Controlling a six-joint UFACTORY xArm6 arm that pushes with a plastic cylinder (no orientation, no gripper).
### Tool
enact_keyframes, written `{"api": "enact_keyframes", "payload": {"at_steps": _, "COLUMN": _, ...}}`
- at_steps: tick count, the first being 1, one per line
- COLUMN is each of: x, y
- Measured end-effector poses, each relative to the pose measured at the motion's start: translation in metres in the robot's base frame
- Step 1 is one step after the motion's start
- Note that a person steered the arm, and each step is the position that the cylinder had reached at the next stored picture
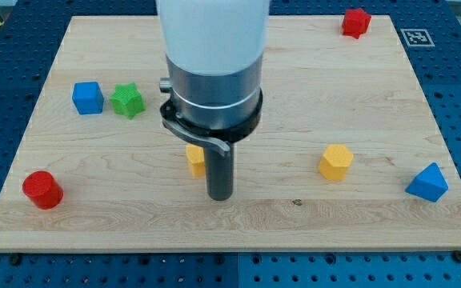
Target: Push yellow heart closer to green circle
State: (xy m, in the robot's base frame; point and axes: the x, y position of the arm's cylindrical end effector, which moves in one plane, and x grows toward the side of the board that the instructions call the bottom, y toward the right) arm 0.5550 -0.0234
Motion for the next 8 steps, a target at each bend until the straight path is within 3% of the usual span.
{"api": "enact_keyframes", "payload": {"at_steps": 4, "x": -0.056, "y": -0.016}}
{"api": "enact_keyframes", "payload": {"at_steps": 6, "x": -0.033, "y": -0.039}}
{"api": "enact_keyframes", "payload": {"at_steps": 8, "x": -0.042, "y": -0.061}}
